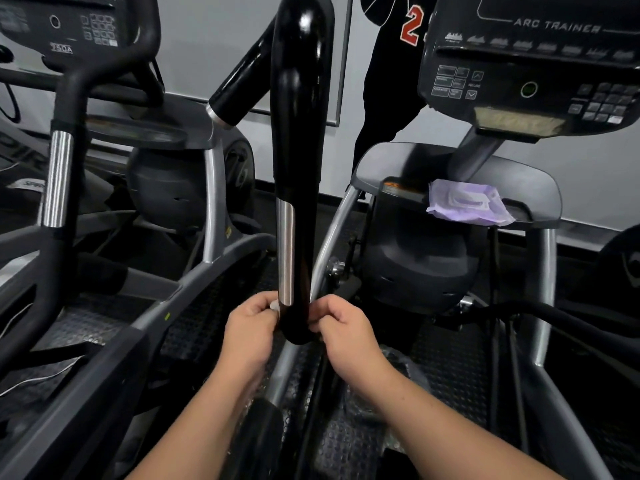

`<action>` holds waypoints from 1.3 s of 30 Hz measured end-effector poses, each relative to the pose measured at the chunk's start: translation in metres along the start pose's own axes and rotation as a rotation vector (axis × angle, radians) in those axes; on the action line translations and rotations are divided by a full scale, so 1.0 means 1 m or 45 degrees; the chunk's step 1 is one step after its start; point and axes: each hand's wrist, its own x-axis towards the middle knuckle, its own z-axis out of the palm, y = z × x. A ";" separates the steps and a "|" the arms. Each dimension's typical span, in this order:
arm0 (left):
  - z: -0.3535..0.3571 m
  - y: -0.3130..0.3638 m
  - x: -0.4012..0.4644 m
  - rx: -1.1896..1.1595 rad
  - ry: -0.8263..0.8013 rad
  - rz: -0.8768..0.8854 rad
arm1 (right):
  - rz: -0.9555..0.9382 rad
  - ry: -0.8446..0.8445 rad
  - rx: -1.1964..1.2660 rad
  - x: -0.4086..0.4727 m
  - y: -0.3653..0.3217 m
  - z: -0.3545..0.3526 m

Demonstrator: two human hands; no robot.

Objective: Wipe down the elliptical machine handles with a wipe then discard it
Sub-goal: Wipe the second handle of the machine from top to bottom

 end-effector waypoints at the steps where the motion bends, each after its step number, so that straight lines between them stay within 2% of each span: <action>1: -0.002 -0.002 0.002 -0.010 -0.027 -0.019 | 0.007 0.025 0.008 0.000 0.000 0.000; 5: -0.001 -0.015 0.007 0.097 -0.139 -0.164 | 0.044 0.132 0.010 0.005 0.002 0.005; 9: -0.003 -0.005 0.014 -0.020 -0.121 -0.112 | 0.026 0.109 -0.041 0.012 0.005 0.009; 13: -0.008 -0.007 0.014 0.149 -0.293 -0.156 | 0.019 -0.003 -0.108 0.017 0.011 0.010; 17: -0.009 0.000 0.020 0.169 -0.210 -0.089 | -0.017 -0.120 -0.132 0.022 0.018 0.013; 21: -0.012 0.005 0.012 0.200 -0.197 -0.001 | -0.136 -0.089 -0.272 0.023 0.021 0.009; 24: -0.012 0.015 -0.003 0.407 -0.207 0.104 | -0.145 -0.073 -0.450 0.026 0.030 0.001; 27: -0.010 0.020 -0.019 0.643 -0.212 0.252 | -0.231 -0.026 -0.487 0.019 0.036 0.003; 29: -0.009 0.021 -0.022 0.662 -0.217 0.267 | -0.310 -0.030 -0.440 0.011 0.039 0.007; 34: 0.001 0.025 -0.017 0.708 -0.136 0.267 | -0.238 -0.020 -0.434 0.019 0.057 0.003; 39: 0.006 0.027 -0.010 0.761 -0.095 0.246 | -0.323 -0.053 -0.442 0.026 0.053 0.005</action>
